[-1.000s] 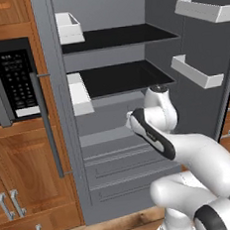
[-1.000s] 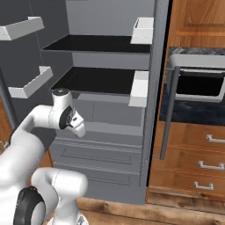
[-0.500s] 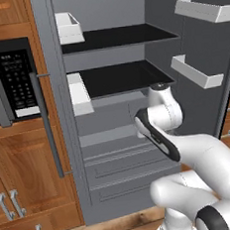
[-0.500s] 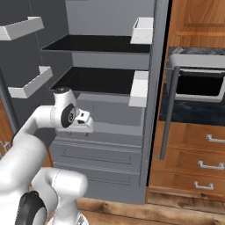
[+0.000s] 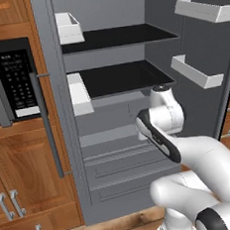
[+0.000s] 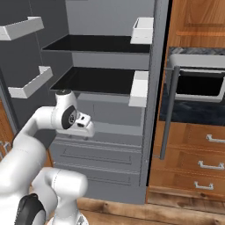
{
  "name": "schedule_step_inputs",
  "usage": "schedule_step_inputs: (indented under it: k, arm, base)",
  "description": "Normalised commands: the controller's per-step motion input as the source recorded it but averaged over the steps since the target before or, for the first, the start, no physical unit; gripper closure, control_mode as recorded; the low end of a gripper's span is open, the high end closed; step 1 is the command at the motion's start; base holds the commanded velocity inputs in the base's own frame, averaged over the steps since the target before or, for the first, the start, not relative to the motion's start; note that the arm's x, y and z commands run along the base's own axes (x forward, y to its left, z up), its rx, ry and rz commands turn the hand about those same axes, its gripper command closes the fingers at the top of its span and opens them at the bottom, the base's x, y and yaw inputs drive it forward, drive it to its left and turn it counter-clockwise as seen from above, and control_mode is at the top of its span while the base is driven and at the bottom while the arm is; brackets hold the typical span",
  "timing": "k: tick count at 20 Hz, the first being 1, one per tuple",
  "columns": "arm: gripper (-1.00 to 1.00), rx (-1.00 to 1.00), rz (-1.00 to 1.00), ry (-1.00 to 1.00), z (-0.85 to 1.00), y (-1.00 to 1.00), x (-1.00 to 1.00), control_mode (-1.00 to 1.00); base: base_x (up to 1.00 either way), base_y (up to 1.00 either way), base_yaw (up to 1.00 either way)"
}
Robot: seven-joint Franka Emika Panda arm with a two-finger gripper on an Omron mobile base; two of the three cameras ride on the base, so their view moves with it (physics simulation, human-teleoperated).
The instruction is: Place one of the steaks on the plate and the other in the bowl. Then place the bowl in the fridge.
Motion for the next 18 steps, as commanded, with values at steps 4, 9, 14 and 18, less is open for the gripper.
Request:
schedule_step_inputs:
  k: [4,9,14,18]
  arm:
    - [-1.0,0.23,-0.4,0.01,0.0,0.0,-0.37,-1.0]
    - [-1.0,0.02,-0.07,0.01,-0.13,-0.01,-0.23,-1.0]
    - [-1.0,-0.04,0.06,0.04,-0.06,-0.1,0.0,-1.0]
    - [-1.0,0.0,0.09,0.02,0.0,-0.01,0.0,-1.0]
  base:
    - [0.0,0.0,0.0]
    - [0.0,0.0,0.0]
    - [0.0,0.0,0.0]
    - [0.0,0.0,0.0]
